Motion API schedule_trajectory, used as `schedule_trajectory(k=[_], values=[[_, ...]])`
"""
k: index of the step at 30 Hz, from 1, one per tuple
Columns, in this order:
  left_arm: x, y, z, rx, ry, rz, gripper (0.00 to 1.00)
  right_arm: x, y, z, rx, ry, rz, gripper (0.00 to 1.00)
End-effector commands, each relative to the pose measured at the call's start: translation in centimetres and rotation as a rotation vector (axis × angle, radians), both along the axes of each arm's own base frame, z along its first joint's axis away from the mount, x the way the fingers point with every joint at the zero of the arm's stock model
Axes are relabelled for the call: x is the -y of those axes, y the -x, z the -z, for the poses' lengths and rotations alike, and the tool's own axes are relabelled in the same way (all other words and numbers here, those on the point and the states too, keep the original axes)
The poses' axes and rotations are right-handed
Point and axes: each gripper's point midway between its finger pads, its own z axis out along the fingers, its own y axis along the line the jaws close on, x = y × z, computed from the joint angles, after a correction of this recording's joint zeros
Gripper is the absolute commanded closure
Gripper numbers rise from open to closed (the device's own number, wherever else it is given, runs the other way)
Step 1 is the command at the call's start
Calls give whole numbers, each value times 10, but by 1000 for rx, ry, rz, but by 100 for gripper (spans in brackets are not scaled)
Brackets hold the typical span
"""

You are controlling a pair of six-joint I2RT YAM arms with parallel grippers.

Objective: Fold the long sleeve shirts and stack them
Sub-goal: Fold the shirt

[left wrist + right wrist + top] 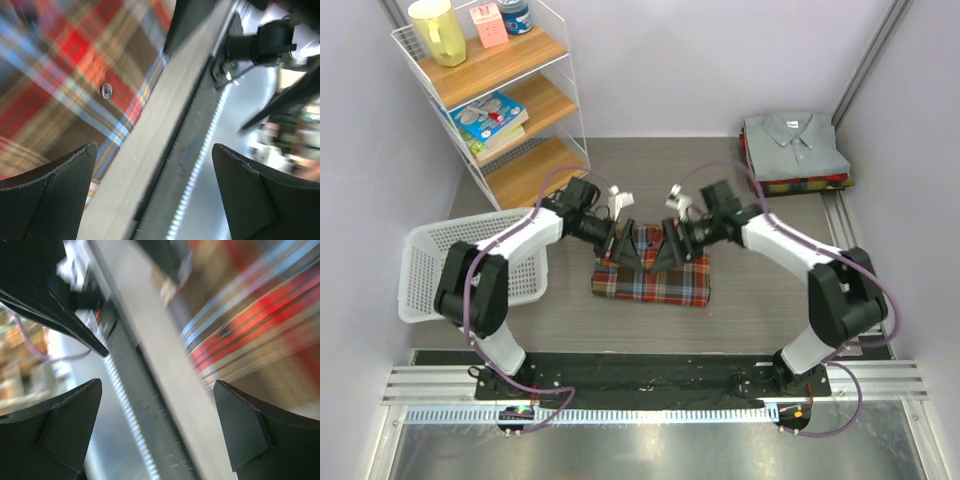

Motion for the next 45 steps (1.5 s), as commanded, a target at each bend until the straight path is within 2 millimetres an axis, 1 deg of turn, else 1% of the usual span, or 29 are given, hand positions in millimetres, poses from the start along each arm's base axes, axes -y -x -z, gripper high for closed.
schedule_trajectory(k=[1,3,4,5,7,8,9,10,12,13,14,17,18,20,22,24,25,27,29,31,33,34,35,38,39,40,41,43,45], values=[[8,5,18,-185,65,-18,4,-19,33,38,-231,-71,-73,0],[6,6,44,-263,34,-15,4,-9,38,64,-278,-30,-88,0],[3,4,52,-293,24,-22,5,-4,39,86,-340,-6,-81,0],[1,2,60,-322,11,-28,5,2,38,97,-356,10,-79,0],[-2,-7,81,-363,-8,-41,6,23,23,115,-385,24,-20,0],[-2,-11,87,-368,-16,-42,6,36,25,130,-440,73,3,0],[-1,-16,92,-356,-30,-45,6,50,9,132,-391,73,18,0],[1,-26,96,-346,-33,-49,6,58,8,133,-405,89,28,0],[5,-36,93,-338,-34,-47,6,70,-8,131,-323,125,19,0],[7,-45,84,-301,-24,-36,6,72,-11,126,-300,135,4,0],[7,-45,80,-275,-16,-23,6,71,-15,110,-276,129,-12,0],[6,-36,52,-242,20,-1,5,65,-17,79,-253,77,-22,0],[5,-31,46,-244,29,4,5,60,-13,59,-239,19,-28,0],[6,-14,25,-253,64,18,5,51,-2,44,-255,-13,-32,0],[13,1,14,-237,79,52,5,39,4,26,-228,-46,-32,0],[20,22,9,-260,86,83,5,31,14,27,-265,-65,-20,0],[22,27,11,-274,85,92,5,23,14,22,-234,-94,-33,0],[24,34,20,-313,75,102,5,12,26,28,-275,-87,-55,0],[23,30,34,-329,57,83,6,12,27,49,-299,-61,-64,0],[15,21,56,-378,36,44,6,19,26,68,-333,-36,-57,0],[3,9,75,-391,13,-5,7,35,21,98,-378,-20,-47,0],[-8,1,91,-424,0,-41,7,43,26,107,-436,1,-44,0],[-13,-1,97,-443,-5,-58,7,50,28,120,-463,12,-52,0],[-21,9,112,-496,-23,-54,7,70,37,133,-535,10,-53,0],[-22,13,112,-504,-27,-54,7,72,37,132,-519,-4,-66,0],[-24,17,112,-503,-26,-50,7,76,41,124,-557,-15,-62,0],[-24,19,109,-496,-23,-39,7,75,35,114,-543,-37,-65,0],[-26,23,96,-485,-11,-21,7,73,31,85,-540,-77,-61,0],[-23,19,68,-378,34,24,7,69,11,47,-449,-129,-63,0]])
